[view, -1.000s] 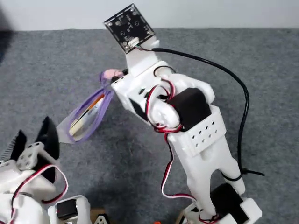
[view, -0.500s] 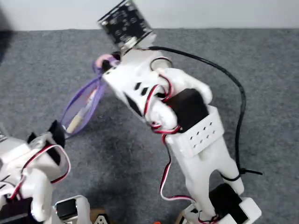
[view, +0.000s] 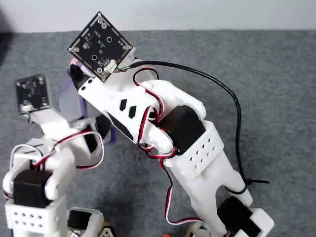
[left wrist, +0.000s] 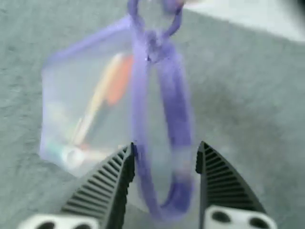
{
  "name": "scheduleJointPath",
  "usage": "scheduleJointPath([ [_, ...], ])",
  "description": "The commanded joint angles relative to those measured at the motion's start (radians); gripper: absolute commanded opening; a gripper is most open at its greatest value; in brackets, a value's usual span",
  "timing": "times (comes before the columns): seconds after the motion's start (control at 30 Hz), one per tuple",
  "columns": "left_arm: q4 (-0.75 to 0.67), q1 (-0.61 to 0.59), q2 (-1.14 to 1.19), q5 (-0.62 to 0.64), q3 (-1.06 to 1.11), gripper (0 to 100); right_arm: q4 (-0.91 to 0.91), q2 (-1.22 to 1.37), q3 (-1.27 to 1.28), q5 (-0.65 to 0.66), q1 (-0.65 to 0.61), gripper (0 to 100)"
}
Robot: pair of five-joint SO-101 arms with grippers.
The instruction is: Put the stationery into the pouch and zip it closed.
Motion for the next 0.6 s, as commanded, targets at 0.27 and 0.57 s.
scheduleJointPath([
  [0.27,-0.021,0.009,0.000,0.041,-0.232,21,-0.077,-0.090,-0.021,-0.060,0.143,0.8],
  [0.57,0.005,-0.146,0.000,0.038,-0.372,21,-0.047,-0.139,-0.035,-0.057,0.217,0.8],
])
